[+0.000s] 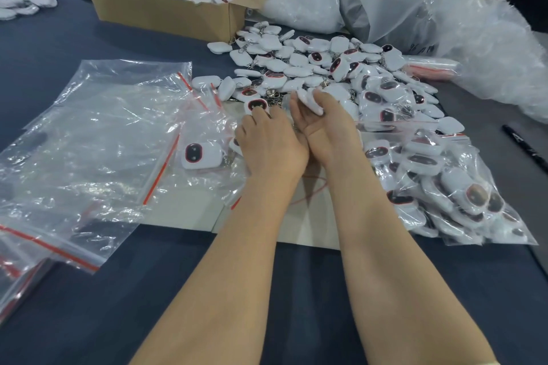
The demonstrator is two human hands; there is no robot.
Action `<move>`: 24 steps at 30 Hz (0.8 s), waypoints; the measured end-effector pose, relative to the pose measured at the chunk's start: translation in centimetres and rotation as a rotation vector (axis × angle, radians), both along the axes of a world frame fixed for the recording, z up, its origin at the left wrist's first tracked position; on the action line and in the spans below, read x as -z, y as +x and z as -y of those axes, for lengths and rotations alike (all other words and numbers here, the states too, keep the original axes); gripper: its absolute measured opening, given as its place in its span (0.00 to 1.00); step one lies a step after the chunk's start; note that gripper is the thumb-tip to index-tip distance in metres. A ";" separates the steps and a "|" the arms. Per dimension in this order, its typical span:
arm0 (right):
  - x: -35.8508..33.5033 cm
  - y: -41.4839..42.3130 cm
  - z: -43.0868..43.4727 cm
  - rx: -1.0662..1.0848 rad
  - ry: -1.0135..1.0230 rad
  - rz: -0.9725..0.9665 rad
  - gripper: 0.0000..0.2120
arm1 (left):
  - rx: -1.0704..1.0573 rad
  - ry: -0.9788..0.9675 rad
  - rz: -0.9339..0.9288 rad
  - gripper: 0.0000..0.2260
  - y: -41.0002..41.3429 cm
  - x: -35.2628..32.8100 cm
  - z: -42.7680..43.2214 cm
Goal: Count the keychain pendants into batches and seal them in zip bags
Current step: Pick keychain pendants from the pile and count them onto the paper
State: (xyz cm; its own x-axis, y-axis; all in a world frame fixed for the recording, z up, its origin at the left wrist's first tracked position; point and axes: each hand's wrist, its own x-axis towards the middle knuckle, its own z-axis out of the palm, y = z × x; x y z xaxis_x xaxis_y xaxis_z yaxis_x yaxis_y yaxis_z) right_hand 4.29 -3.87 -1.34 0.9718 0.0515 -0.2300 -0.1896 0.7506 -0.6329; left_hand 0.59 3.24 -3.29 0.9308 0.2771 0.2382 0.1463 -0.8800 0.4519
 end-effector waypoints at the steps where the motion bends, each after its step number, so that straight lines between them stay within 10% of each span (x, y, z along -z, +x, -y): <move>1: 0.2 0.0 -0.2 0.019 -0.070 0.006 0.04 | -0.007 0.016 -0.004 0.16 0.0 0.1 0.0; 24: 0.9 1.3 0.4 0.241 -0.362 0.065 0.04 | 0.231 -0.076 0.053 0.20 -0.5 -0.3 1.9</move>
